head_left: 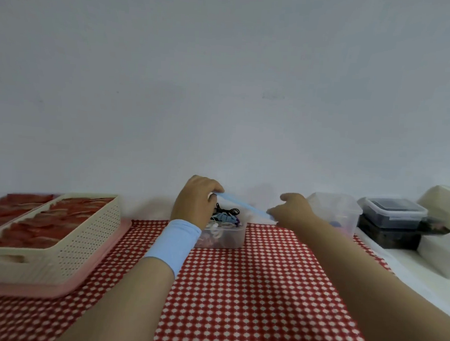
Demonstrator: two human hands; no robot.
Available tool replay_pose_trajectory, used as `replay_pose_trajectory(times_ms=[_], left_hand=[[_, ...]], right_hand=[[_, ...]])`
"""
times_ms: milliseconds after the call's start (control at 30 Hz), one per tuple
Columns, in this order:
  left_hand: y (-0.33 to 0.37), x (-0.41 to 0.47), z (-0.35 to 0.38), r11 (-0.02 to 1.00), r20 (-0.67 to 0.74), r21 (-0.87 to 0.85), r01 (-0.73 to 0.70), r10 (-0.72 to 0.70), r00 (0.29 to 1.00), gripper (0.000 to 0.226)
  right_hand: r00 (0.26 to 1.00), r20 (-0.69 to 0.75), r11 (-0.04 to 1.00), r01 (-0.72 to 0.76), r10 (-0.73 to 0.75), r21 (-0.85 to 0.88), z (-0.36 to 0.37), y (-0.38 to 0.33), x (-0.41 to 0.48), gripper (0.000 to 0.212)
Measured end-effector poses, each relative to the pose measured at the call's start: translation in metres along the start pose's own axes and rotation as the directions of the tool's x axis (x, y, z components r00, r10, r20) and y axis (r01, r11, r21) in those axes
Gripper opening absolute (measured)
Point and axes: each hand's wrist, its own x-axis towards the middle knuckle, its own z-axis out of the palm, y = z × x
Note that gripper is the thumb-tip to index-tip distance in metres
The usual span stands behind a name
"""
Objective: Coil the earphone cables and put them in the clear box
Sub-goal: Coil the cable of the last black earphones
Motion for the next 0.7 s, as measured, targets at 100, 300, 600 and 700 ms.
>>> replay_pose_trajectory(times_ms=[100, 300, 600, 700], left_hand=[[-0.028, -0.005, -0.010, 1.000, 0.055, 0.000, -0.001, 0.001, 0.998, 0.022], [-0.064, -0.025, -0.012, 0.983, 0.244, 0.026, 0.184, -0.185, 0.952, 0.016], [-0.079, -0.032, -0.002, 0.930, 0.369, -0.060, 0.363, -0.318, 0.873, 0.006], [-0.082, -0.031, 0.003, 0.911, 0.393, -0.064, 0.408, -0.352, 0.849, 0.025]], right_hand=[[1.000, -0.005, 0.982, 0.013, -0.013, 0.187, 0.024, 0.001, 0.006, 0.071], [0.977, -0.080, 0.961, 0.209, -0.197, 0.184, 0.068, -0.008, 0.015, 0.041], [0.968, -0.055, 0.969, 0.242, -0.245, -0.052, 0.089, 0.001, 0.031, 0.037], [0.970, -0.045, 0.967, 0.231, -0.238, -0.110, 0.089, 0.001, 0.033, 0.039]])
